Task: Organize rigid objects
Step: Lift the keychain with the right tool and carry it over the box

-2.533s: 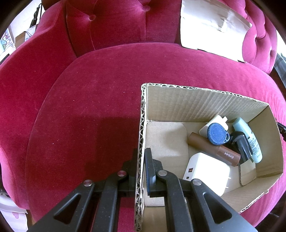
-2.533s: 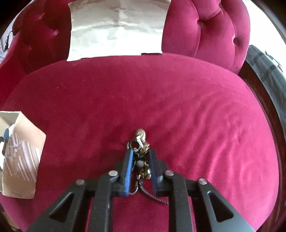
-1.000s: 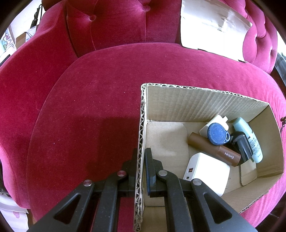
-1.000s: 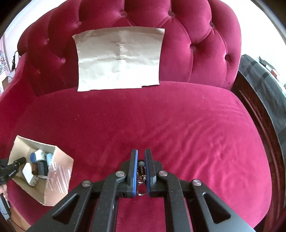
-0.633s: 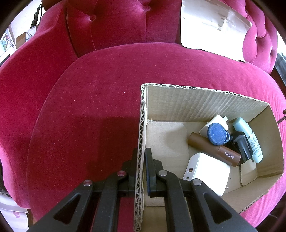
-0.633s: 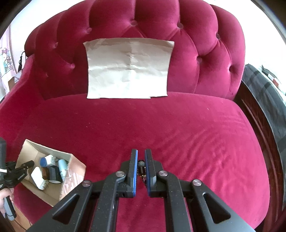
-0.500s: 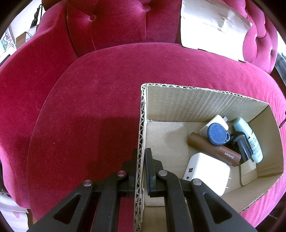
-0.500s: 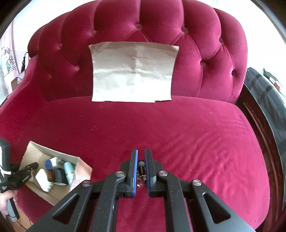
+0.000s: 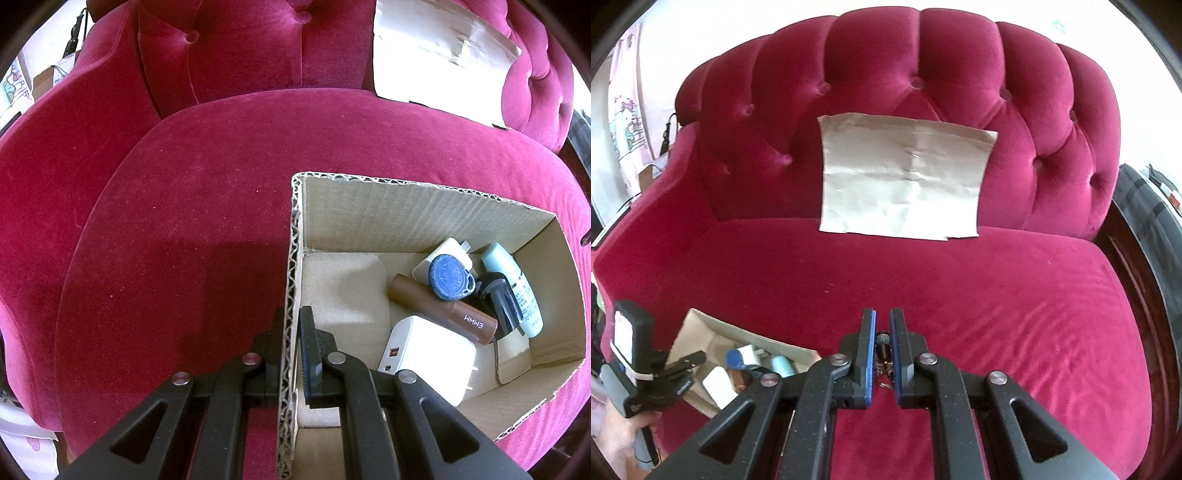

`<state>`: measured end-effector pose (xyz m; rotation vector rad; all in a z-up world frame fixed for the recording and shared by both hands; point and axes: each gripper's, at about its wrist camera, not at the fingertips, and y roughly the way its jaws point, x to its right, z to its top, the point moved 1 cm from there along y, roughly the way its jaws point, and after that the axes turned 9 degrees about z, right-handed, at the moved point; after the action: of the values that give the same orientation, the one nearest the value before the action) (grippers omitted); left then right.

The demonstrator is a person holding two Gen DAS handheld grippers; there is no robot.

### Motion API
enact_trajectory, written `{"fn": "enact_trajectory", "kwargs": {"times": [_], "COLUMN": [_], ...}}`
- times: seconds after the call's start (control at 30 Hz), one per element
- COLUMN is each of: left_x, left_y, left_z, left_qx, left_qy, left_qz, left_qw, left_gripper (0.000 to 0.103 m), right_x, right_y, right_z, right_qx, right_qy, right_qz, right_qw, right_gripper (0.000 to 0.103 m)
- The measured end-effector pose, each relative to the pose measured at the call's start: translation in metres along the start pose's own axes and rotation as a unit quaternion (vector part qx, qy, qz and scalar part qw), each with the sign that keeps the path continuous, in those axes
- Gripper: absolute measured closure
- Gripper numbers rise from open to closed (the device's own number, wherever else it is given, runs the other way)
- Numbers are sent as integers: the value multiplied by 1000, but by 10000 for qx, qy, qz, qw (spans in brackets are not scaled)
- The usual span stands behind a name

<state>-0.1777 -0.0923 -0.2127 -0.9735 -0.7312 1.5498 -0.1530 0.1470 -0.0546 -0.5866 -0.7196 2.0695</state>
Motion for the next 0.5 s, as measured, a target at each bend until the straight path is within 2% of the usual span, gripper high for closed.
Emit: {"fn": "enact_trajectory", "kwargs": {"times": [0.5], "left_x": [2], "left_y": [-3], "left_z": [0], "left_qx": [19], "left_qy": [8], "left_qz": [4], "left_qw": [10000], "left_gripper": [97], "right_x": [-65], "right_y": [-1], "right_z": [11], "right_qx": [80], "right_qy": [-261], "right_qz": [551], "right_qw": [9981], "right_gripper": [97]}}
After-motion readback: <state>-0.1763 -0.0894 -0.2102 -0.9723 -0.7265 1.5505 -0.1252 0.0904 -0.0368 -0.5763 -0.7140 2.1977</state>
